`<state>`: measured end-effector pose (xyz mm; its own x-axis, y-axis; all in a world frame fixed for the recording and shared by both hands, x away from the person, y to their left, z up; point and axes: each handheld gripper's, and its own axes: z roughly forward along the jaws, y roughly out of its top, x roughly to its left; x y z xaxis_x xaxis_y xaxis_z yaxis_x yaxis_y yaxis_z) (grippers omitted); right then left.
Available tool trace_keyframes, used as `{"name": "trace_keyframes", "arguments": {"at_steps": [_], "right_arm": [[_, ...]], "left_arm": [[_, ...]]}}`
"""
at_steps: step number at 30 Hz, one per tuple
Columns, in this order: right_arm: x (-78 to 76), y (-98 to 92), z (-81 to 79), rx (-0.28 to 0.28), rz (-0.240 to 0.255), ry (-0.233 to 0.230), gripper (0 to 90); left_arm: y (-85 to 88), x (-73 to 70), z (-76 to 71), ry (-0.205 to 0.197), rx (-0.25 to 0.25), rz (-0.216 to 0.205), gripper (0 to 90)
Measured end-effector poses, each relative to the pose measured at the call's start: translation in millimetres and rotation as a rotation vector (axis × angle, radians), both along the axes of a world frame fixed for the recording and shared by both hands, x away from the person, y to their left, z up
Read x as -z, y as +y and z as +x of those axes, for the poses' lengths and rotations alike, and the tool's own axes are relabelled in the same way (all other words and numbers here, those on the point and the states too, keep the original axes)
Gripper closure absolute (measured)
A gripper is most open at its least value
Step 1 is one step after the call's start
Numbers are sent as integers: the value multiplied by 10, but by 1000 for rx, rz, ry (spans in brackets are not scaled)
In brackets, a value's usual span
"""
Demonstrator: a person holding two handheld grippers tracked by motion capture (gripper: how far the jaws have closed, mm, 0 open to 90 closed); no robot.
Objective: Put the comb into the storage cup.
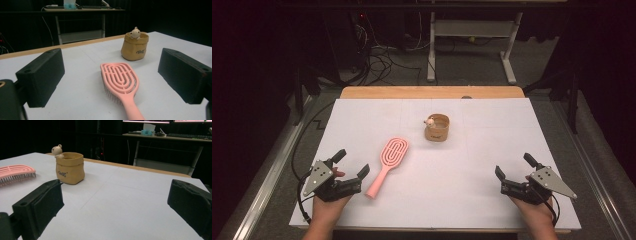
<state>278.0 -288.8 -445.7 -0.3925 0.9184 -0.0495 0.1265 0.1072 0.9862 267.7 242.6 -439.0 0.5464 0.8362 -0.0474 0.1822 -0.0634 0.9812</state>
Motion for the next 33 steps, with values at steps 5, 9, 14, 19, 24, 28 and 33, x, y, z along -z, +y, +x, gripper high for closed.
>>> {"name": "trace_keyframes", "arguments": {"at_steps": [5, 9, 14, 19, 24, 28, 33], "right_arm": [[0, 2, 5, -1, 0, 0, 5], [-7, 2, -1, -1, -1, -4, 6], [-7, -6, 3, 1, -3, -5, 6], [-11, -12, -6, 2, -7, -8, 6], [-11, -23, -9, 5, -6, -9, 7], [-9, -25, -3, 6, -6, -7, 7], [-4, -29, 1, 4, -4, -4, 9]], "left_arm": [[-30, -7, -25, -9, 16, 18, 140], [-67, -19, -31, 4, 31, 31, 263], [-158, -53, -40, 44, 51, 110, 341], [-181, -37, -20, 93, 88, 108, 452], [-153, -10, 55, 202, 145, 54, 587], [-158, 18, 122, 265, 182, 45, 726], [-286, 50, 99, 273, 212, 171, 884]]}}
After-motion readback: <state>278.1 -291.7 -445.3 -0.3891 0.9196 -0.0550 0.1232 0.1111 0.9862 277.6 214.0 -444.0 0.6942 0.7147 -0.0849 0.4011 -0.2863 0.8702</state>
